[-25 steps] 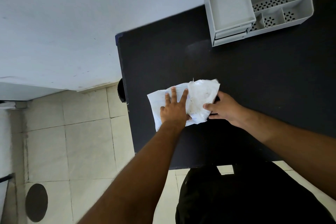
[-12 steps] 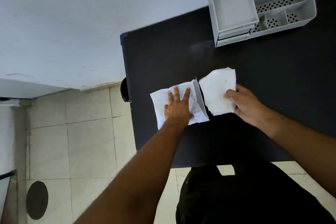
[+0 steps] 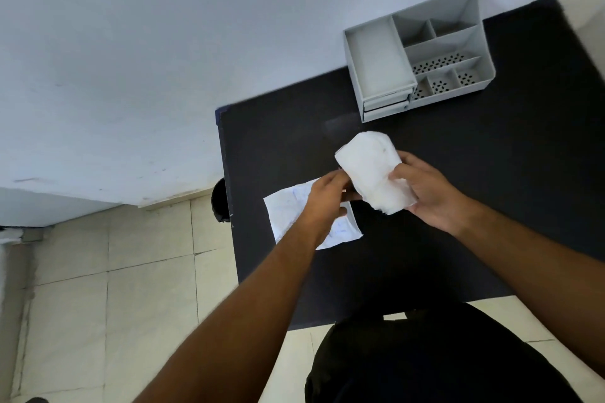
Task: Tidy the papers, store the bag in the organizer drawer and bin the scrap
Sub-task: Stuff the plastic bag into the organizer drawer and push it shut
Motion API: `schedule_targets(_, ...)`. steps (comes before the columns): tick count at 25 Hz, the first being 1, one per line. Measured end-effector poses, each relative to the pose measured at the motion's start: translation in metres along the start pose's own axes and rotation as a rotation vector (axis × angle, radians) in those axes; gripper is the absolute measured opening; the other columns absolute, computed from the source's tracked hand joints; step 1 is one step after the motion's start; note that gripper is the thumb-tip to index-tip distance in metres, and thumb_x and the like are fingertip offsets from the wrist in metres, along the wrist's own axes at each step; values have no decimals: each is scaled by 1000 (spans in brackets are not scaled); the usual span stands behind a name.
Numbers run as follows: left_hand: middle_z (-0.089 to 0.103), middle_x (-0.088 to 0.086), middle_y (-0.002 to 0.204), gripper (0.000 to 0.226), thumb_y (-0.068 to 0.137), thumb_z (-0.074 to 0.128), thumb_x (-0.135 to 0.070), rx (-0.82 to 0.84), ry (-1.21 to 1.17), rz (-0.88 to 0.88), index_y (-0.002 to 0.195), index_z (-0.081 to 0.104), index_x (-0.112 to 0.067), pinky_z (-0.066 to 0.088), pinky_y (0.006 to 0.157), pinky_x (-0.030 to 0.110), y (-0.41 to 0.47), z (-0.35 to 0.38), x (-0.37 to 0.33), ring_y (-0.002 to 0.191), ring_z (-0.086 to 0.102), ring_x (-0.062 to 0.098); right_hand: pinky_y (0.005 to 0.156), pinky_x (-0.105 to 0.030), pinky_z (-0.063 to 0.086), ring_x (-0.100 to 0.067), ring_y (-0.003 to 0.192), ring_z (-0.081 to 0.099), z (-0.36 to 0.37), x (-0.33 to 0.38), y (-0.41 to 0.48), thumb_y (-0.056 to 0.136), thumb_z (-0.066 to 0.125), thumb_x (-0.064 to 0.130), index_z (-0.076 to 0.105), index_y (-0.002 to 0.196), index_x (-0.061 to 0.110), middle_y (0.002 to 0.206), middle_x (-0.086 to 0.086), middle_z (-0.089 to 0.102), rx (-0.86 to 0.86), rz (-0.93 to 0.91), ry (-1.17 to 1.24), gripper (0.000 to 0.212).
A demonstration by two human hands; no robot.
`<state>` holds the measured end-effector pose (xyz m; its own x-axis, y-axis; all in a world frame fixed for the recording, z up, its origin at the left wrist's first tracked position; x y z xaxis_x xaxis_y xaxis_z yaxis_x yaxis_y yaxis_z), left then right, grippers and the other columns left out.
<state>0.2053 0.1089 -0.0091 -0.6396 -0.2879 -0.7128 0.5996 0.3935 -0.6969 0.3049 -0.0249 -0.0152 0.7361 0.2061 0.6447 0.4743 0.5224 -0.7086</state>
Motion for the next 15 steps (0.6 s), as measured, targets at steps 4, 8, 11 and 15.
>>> schedule_targets(4,70,0,95,26,99,49,-32,53,-118,-25,110,64,-14,52,85,40,-9,24,-5,84,64,15,82,-39,57,-24,104,70,12,8,-21,99,51,41,66,120,24,115,-7,72,6,-12,-112,31)
schedule_targets(8,73,6,110,26,96,59,-32,-40,-161,7,117,65,-18,57,94,50,-15,24,-14,103,69,27,86,-33,53,-15,100,71,19,10,-34,95,44,64,72,106,26,104,-3,77,-27,-8,-198,48)
schedule_targets(11,74,2,99,14,97,60,-22,-119,-101,18,108,67,-19,60,88,43,-14,14,-15,94,71,22,99,-36,49,-14,110,68,26,14,-42,94,46,63,71,114,28,115,-1,75,3,-64,-217,48)
schedule_targets(15,75,-3,102,28,88,75,-31,-155,-59,66,112,66,-21,61,85,37,-15,4,-6,94,72,17,102,-45,50,-18,111,69,28,8,-46,84,61,67,65,123,28,120,0,73,-10,-135,-231,55)
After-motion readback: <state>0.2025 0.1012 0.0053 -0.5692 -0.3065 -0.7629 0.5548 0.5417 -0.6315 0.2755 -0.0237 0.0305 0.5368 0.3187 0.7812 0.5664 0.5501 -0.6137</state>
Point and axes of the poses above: each hand's wrist, its own y-axis towards the middle knuckle, its own z-axis out of the palm, x = y × z, the point moved 10 cm from there along y, towards the middle knuckle
